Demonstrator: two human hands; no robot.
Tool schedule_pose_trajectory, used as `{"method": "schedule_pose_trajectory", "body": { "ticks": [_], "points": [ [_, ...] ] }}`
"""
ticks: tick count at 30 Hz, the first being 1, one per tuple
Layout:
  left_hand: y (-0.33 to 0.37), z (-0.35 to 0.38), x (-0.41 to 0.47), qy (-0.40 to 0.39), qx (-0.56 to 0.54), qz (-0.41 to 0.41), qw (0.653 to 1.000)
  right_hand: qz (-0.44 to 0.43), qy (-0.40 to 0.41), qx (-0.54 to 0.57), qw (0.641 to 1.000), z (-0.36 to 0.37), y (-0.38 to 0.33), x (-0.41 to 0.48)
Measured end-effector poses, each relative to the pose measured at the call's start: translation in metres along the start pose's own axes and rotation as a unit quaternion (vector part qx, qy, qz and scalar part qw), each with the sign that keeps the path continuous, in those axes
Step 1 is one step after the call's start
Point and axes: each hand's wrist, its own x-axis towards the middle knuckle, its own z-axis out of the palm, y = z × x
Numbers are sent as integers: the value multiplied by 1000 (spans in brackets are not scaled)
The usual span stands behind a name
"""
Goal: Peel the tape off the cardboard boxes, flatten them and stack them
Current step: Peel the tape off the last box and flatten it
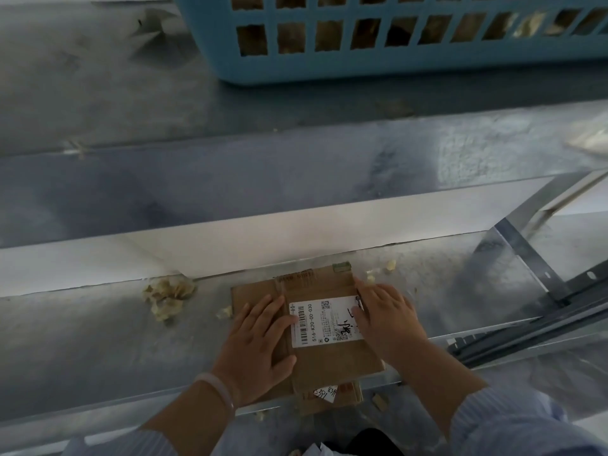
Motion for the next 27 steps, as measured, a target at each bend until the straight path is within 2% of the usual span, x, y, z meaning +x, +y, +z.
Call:
{"method": "schedule_pose_trajectory", "body": {
  "ticks": [12,15,17,19,22,24,27],
  "points": [
    [-1,2,0,-2,-1,-3,1000,-8,50,51,997,-9,10,7],
    [-2,2,0,-3,0,0,1000,15,120,109,987,-16,14,5],
    [0,2,1,-2,4,-4,1000,-13,159,117,980,-14,12,0],
    [3,3,4,-2,10,-17,1000,-81,137,84,984,-5,2,-6],
    [7,2,6,-17,24,-32,999,-167,37,-37,985,21,-14,-5],
    [8,2,6,-29,30,-38,998,-176,12,-103,979,36,-20,3],
    [4,2,9,-41,41,-53,997,-153,5,-113,982,46,-27,9]
  ]
}}
